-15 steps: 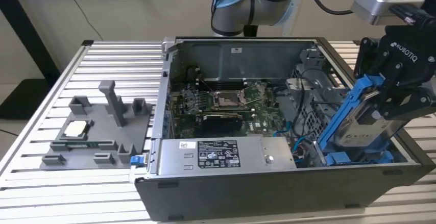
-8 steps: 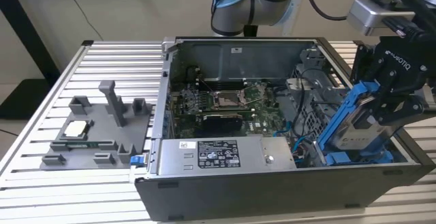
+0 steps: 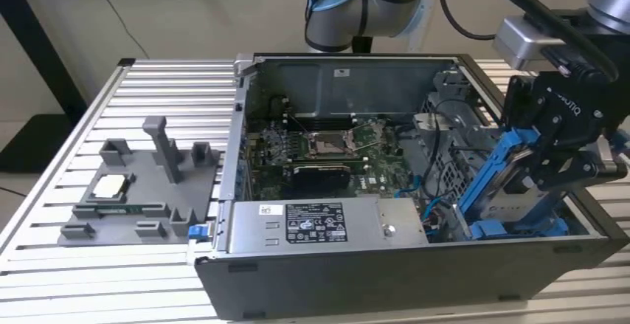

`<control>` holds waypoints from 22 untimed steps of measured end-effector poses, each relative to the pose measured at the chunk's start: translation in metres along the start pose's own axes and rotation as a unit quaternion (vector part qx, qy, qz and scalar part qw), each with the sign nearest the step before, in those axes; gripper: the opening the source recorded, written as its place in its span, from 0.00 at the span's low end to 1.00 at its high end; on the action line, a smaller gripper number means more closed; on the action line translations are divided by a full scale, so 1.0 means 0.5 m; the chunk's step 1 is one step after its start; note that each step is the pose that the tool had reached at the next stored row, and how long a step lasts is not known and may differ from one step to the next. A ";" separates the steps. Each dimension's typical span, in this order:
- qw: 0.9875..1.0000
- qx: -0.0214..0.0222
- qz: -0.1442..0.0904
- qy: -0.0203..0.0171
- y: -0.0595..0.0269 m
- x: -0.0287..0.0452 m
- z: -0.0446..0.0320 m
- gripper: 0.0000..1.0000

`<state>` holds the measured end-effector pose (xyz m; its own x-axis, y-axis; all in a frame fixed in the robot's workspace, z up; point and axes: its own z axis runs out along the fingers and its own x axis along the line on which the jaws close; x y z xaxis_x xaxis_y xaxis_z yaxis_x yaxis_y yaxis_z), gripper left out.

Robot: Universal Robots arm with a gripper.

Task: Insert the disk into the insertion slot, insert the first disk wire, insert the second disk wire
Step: 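Insert the disk into the insertion slot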

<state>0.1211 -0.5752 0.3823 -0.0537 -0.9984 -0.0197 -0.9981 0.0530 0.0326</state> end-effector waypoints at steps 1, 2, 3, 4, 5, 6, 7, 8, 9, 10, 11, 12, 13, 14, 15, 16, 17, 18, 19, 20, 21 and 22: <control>1.000 0.000 0.000 -0.003 0.000 0.000 0.001 0.33; 1.000 0.000 0.000 -0.006 0.000 0.000 0.002 0.33; 1.000 -0.001 0.000 -0.010 0.000 0.000 0.004 0.33; 1.000 -0.001 -0.001 -0.013 0.000 0.000 0.004 0.33; 1.000 -0.001 -0.001 -0.017 0.000 0.000 0.005 0.33; 1.000 -0.001 -0.001 -0.021 0.000 0.000 0.005 0.34; 1.000 -0.001 -0.001 -0.021 0.000 0.000 0.005 0.34; 1.000 -0.001 -0.001 -0.021 0.000 0.000 0.005 0.34; 1.000 -0.001 -0.001 -0.021 0.000 0.000 0.005 0.40; 1.000 -0.001 -0.001 -0.021 0.000 0.000 0.004 0.40; 1.000 -0.002 -0.001 -0.021 0.000 0.000 0.003 0.40; 1.000 -0.002 -0.001 -0.021 0.000 0.000 0.002 0.40; 1.000 -0.002 -0.001 -0.021 0.000 -0.001 0.000 0.40; 1.000 -0.002 -0.001 -0.021 0.000 -0.002 0.000 0.40; 1.000 -0.002 -0.001 -0.022 0.000 -0.003 0.000 0.40; 1.000 -0.002 -0.001 -0.023 0.000 -0.003 0.000 0.40; 1.000 -0.002 -0.001 -0.026 0.000 -0.004 0.000 0.40; 1.000 -0.002 -0.001 -0.030 0.000 -0.004 0.000 0.40; 0.999 -0.001 -0.002 -0.033 0.000 -0.005 0.000 0.40; 0.999 -0.001 -0.002 -0.036 0.000 -0.007 0.000 0.40; 0.999 -0.001 -0.002 -0.037 0.000 -0.009 0.000 0.40; 0.999 0.000 -0.002 -0.038 0.001 -0.011 0.000 0.40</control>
<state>0.1212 -0.5698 0.3824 -0.0525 -0.9940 -0.0956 -0.9982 0.0495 0.0333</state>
